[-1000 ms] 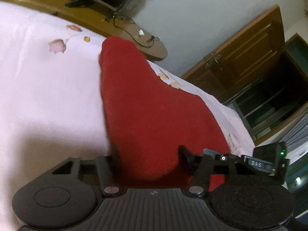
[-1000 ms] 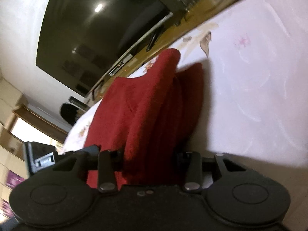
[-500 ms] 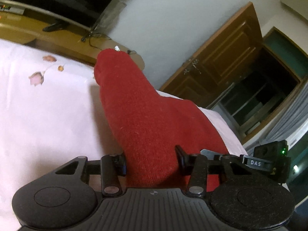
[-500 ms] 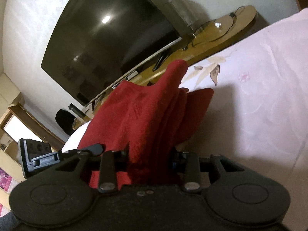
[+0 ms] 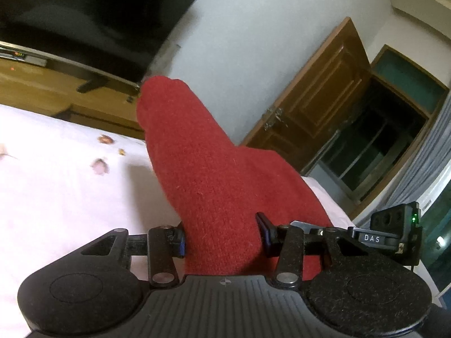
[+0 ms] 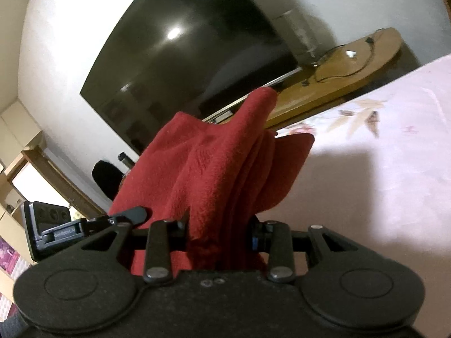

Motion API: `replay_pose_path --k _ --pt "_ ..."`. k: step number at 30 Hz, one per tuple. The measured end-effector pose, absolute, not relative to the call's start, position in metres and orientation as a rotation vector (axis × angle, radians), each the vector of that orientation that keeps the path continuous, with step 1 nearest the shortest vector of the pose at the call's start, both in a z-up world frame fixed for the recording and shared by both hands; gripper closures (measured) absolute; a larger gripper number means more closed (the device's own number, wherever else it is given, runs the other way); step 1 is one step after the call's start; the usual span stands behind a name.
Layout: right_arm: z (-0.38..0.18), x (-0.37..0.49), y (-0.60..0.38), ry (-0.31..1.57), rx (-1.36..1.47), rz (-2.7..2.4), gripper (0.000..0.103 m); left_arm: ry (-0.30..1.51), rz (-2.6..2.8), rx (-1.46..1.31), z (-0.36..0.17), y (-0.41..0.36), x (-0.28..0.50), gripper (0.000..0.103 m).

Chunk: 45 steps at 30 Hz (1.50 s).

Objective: Fold small clothes

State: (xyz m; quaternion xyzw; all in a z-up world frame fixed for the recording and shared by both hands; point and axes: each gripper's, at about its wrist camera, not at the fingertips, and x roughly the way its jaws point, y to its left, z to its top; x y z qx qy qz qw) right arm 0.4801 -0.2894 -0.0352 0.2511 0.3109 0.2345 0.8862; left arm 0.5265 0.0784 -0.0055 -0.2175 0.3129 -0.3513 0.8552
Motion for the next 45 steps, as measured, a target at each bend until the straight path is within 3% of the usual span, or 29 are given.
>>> replay_pose_path --k 12,26,28,30,32,38,40,45 --pt "-0.037 0.504 -0.177 0.698 0.488 0.586 0.068 0.674 -0.626 -0.496 -0.014 0.209 0.503 0.057" --pt "-0.096 0.54 -0.061 0.855 0.474 0.696 0.068 0.821 -0.486 -0.639 -0.114 0.321 0.49 0.057" --pt "-0.111 0.543 -0.056 0.884 0.477 0.685 0.068 0.819 -0.477 -0.664 -0.133 0.327 0.486 0.05" --pt "-0.133 0.546 -0.056 0.938 0.498 0.633 0.061 0.774 -0.479 -0.745 -0.143 0.334 0.48 0.049" --pt "-0.144 0.545 -0.067 0.935 0.58 0.635 0.06 0.753 -0.459 -0.731 -0.141 0.336 0.472 0.044" --pt "-0.112 0.53 -0.07 0.883 0.442 0.561 0.045 0.68 -0.372 -0.725 -0.123 0.368 0.448 0.038" --pt "-0.104 0.531 -0.078 0.847 0.446 0.545 0.045 0.648 -0.361 -0.736 -0.115 0.378 0.455 0.038" --pt "-0.118 0.564 -0.095 0.904 0.693 0.561 0.038 0.728 -0.392 -0.733 -0.114 0.369 0.488 0.028"
